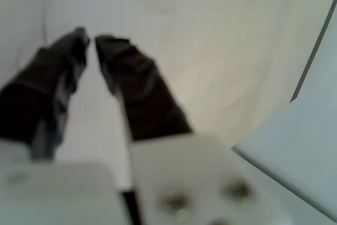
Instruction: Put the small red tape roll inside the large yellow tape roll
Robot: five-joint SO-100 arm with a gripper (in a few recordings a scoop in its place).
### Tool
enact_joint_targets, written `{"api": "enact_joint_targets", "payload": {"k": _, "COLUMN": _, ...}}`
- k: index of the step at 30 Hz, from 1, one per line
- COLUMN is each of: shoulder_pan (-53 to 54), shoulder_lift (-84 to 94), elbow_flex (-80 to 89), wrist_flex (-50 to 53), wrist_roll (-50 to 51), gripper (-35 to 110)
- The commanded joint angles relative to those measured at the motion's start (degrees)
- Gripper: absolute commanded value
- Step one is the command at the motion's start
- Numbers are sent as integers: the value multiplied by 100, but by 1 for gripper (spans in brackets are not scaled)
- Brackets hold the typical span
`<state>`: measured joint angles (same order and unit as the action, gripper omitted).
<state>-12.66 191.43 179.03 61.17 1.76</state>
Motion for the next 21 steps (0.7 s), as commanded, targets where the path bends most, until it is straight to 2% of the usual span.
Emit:
{"api": "enact_joint_targets", "payload": {"k": 1, "shoulder_pan": 589, "shoulder_lift": -26, "elbow_flex": -35, "wrist_flex": 729, "wrist_roll": 220, "gripper": 0}}
{"api": "enact_joint_targets", "payload": {"k": 7, "shoulder_pan": 615, "shoulder_lift": -26, "elbow_flex": -35, "wrist_flex": 642, "wrist_roll": 220, "gripper": 0}}
{"api": "enact_joint_targets", "payload": {"k": 14, "shoulder_pan": -308, "shoulder_lift": -35, "elbow_flex": -35, "wrist_flex": 369, "wrist_roll": 466, "gripper": 0}}
{"api": "enact_joint_targets", "payload": {"k": 21, "shoulder_pan": -334, "shoulder_lift": -35, "elbow_flex": -62, "wrist_flex": 114, "wrist_roll": 650, "gripper": 0}}
